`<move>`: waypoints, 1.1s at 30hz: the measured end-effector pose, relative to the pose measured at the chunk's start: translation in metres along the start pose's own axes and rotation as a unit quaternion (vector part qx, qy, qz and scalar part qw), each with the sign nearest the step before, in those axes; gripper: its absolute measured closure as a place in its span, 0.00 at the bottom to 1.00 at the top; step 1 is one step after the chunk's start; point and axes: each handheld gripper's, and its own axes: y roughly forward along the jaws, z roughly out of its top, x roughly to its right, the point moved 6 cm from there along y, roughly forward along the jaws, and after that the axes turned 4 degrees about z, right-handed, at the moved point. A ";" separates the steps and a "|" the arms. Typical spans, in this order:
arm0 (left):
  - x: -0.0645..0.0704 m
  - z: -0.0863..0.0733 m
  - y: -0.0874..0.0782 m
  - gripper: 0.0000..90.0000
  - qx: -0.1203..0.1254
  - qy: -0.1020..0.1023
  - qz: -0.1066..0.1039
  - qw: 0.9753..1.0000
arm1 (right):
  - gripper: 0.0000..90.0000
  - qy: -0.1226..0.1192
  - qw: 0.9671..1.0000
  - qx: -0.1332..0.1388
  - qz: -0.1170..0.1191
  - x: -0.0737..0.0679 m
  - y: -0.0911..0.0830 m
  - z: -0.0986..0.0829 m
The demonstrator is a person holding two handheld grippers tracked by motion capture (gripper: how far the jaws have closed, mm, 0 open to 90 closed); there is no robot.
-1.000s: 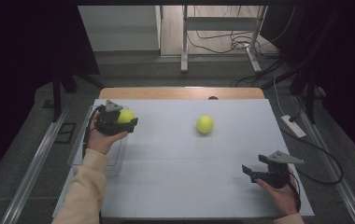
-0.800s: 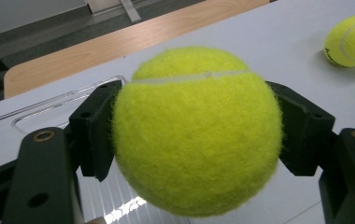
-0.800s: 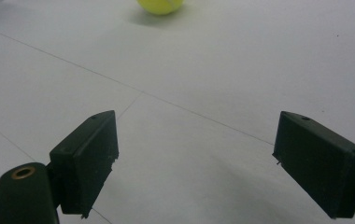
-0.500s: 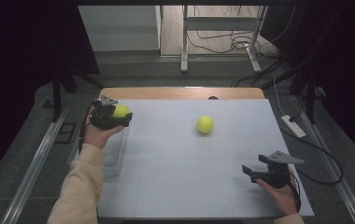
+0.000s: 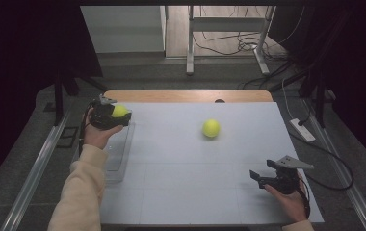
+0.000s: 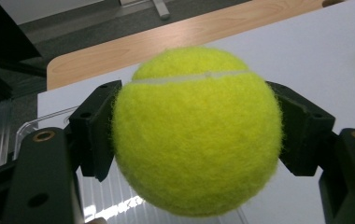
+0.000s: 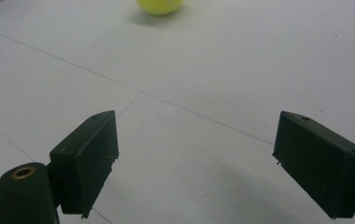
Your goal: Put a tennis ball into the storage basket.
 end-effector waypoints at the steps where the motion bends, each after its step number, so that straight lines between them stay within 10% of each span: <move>1: -0.002 0.000 0.001 0.30 -0.002 -0.001 0.002 1.000 | 0.16 0.000 1.000 0.000 0.000 0.000 0.000 0.000; 33: -0.048 -0.009 0.033 0.30 -0.043 -0.042 0.044 0.997 | 0.16 0.002 1.000 0.001 -0.003 0.001 -0.001 0.000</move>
